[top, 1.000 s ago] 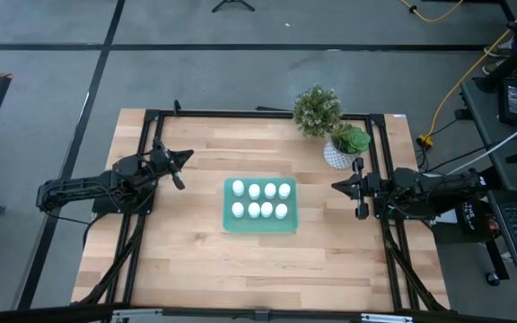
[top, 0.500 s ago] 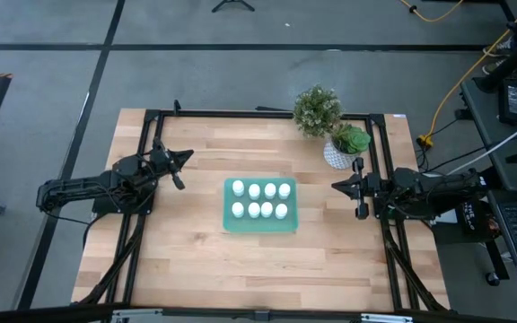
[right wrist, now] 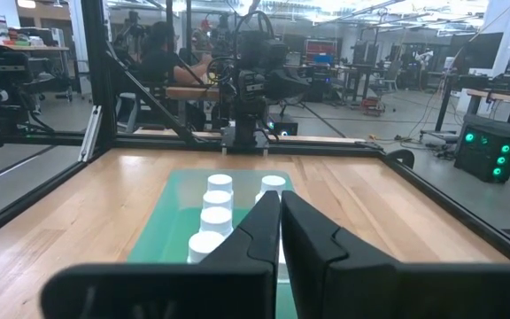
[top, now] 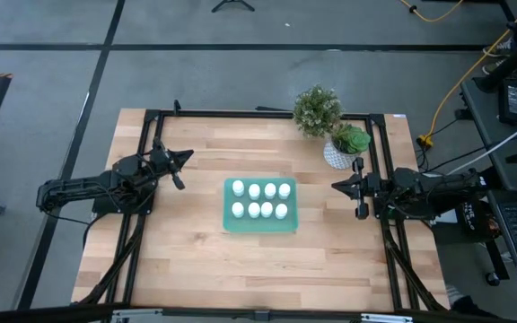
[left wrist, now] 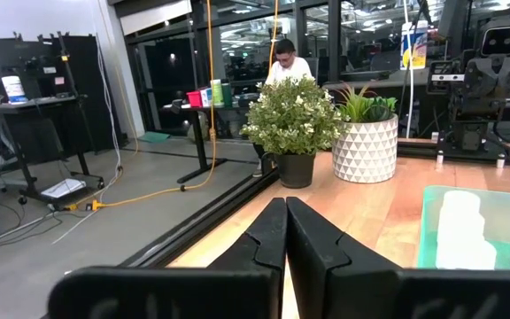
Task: Pick and place pill bottles into a basket
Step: Return to Home Position
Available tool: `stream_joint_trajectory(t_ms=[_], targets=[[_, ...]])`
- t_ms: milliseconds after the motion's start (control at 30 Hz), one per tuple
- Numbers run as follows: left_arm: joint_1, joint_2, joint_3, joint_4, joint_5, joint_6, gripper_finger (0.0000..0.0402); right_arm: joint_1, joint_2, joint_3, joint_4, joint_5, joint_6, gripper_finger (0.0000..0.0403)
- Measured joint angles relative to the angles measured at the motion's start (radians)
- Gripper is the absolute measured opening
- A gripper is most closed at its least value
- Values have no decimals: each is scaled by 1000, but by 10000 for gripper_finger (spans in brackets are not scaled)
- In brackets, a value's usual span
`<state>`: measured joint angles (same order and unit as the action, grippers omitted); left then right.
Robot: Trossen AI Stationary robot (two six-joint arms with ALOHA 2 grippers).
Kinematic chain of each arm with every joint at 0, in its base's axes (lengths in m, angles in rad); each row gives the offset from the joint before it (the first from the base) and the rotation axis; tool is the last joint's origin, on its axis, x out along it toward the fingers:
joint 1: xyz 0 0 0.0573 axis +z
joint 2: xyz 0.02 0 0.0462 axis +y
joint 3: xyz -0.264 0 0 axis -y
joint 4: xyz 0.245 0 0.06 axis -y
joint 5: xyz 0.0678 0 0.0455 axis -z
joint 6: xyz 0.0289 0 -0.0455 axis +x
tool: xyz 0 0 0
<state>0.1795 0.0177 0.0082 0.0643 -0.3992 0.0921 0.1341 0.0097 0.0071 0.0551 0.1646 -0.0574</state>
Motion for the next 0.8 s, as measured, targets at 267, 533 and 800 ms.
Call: stream_joint_trajectory(t_ms=[267, 533, 800], targets=[[0, 0, 0, 0, 0, 0, 8, 0, 0, 0, 0, 0, 0, 19], [0, 0, 0, 0, 0, 0, 4, 0, 0, 0, 0, 0, 1, 19], [0, 0, 0, 0, 0, 0, 8, 0, 0, 0, 0, 0, 0, 19]])
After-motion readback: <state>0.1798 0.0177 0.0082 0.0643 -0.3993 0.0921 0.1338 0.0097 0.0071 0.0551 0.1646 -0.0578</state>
